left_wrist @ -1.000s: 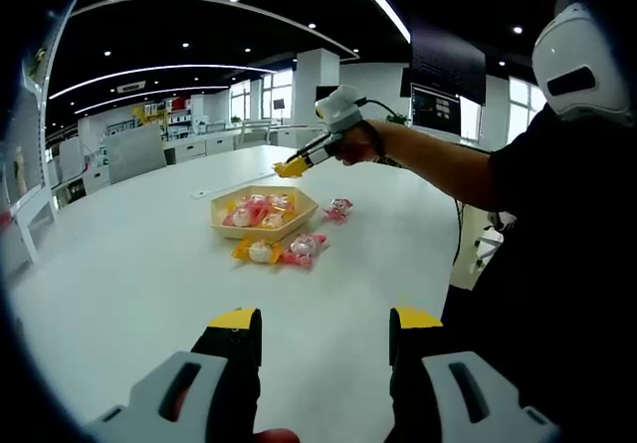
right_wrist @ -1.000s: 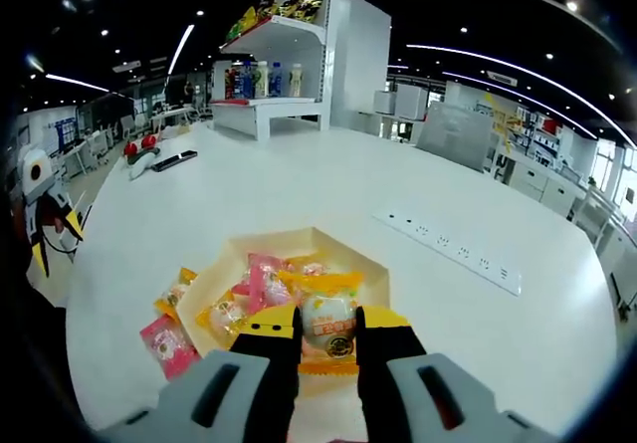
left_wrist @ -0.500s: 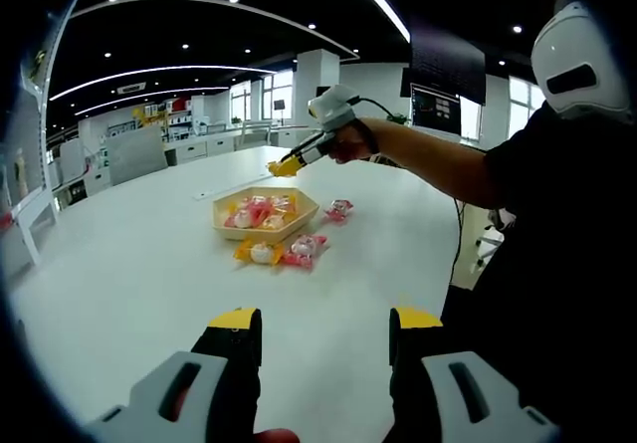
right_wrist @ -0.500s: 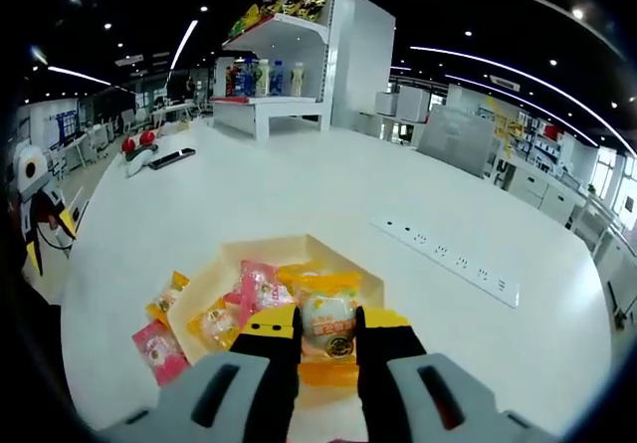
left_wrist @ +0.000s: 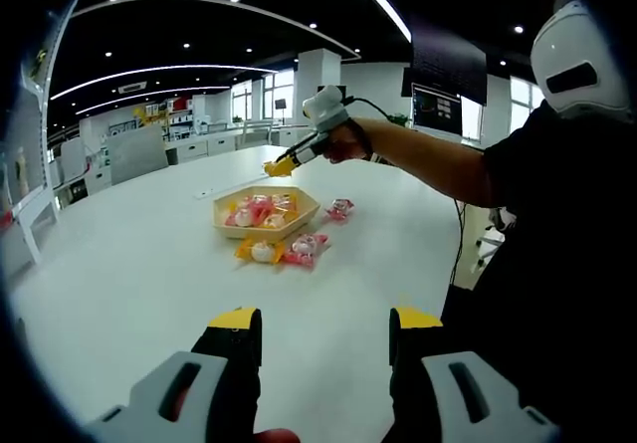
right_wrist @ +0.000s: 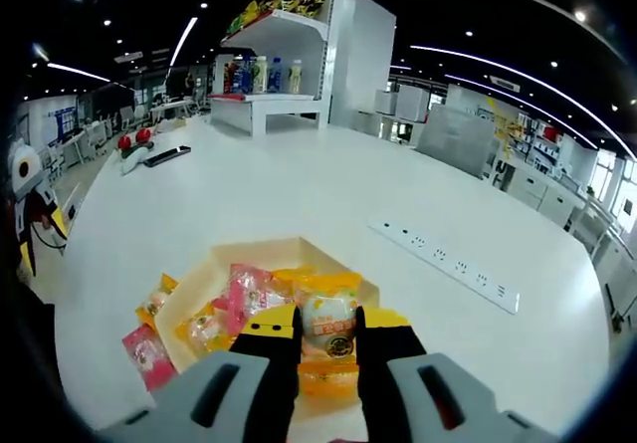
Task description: Pick up the marshmallows scattered on the table and place them into the bowl on the table
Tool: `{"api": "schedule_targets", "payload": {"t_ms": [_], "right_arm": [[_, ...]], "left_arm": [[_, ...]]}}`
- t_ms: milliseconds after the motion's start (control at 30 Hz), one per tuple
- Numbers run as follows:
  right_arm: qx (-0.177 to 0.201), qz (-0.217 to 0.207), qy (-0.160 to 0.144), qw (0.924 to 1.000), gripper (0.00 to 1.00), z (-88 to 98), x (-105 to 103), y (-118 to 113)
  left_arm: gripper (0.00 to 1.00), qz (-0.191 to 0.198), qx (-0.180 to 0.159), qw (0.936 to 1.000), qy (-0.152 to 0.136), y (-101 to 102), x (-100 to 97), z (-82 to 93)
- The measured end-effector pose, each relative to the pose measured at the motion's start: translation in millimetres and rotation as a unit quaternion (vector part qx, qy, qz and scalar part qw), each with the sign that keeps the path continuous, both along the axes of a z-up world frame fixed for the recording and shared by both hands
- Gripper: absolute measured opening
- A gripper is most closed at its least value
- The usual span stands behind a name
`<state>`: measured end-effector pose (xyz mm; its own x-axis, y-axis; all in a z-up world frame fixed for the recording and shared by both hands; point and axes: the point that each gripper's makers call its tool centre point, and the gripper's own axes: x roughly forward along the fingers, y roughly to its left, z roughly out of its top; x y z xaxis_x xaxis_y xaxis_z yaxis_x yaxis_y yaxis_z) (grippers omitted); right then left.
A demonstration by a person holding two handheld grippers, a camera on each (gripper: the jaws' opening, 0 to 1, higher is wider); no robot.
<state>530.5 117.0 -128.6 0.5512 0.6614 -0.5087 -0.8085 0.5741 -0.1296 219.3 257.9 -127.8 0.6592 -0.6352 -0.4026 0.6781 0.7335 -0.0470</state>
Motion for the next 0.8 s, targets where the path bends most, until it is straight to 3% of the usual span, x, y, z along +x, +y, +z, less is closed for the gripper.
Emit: {"api": "schedule_targets", "payload": {"t_ms": [800], "right_arm": [[-0.010, -0.011, -0.002, 0.9999, 0.23, 1.6, 8.9, 0.9]], "left_arm": [[0.51, 0.002, -0.004, 1.0000, -0.001, 0.5, -1.7, 0.2]]}}
